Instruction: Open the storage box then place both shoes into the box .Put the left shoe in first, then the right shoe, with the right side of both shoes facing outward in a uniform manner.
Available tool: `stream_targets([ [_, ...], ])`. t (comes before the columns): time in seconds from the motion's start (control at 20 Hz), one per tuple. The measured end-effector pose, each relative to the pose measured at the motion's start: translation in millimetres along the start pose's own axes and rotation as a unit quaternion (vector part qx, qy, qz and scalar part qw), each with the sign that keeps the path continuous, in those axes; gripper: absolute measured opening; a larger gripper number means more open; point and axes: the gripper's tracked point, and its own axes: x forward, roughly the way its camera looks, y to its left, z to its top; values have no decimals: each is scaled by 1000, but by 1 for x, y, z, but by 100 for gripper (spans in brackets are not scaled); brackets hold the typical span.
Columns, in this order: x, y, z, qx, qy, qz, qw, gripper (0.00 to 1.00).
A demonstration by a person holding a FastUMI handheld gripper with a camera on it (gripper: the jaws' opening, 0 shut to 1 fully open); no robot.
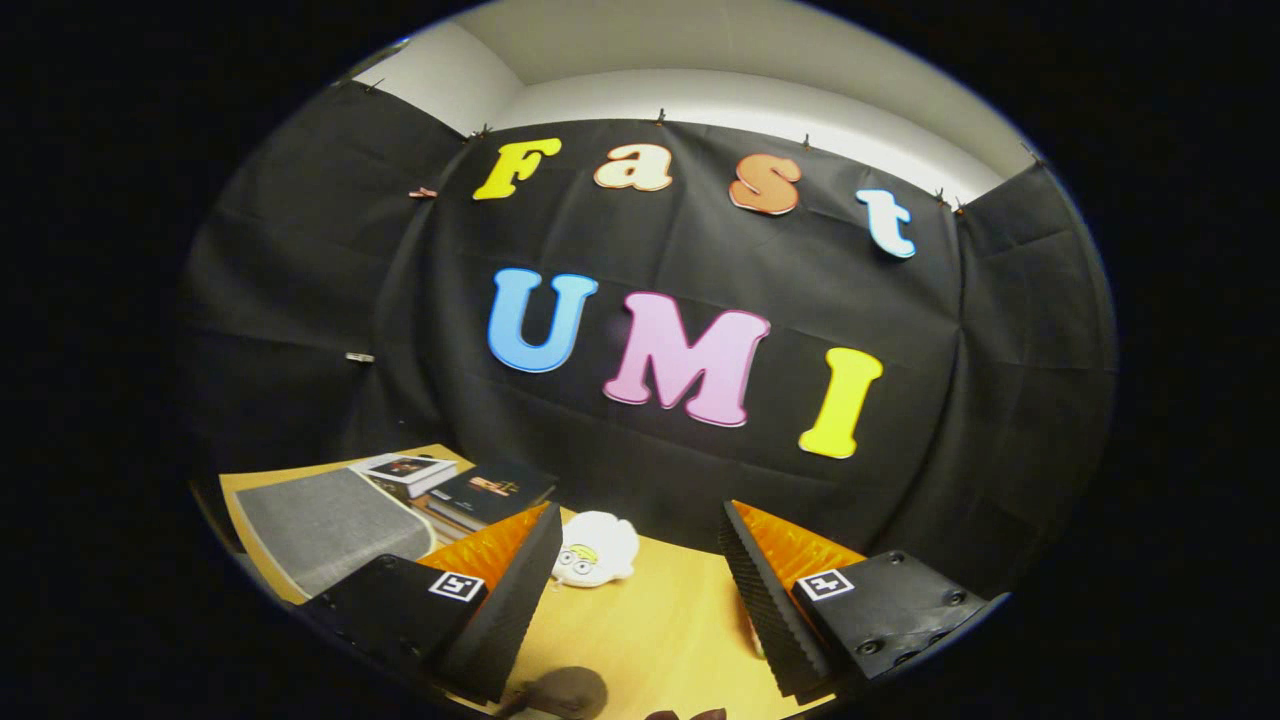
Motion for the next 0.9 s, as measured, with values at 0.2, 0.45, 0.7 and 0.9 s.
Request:
stream_targets([
  [0.2,8,85,-18,78,62,170,980,97],
  [0.45,9,167,-68,158,184,301,922,99],
  [0.7,-2,213,-112,346,312,338,818,98],
  [0.9,14,226,-156,430,358,329,761,98],
])
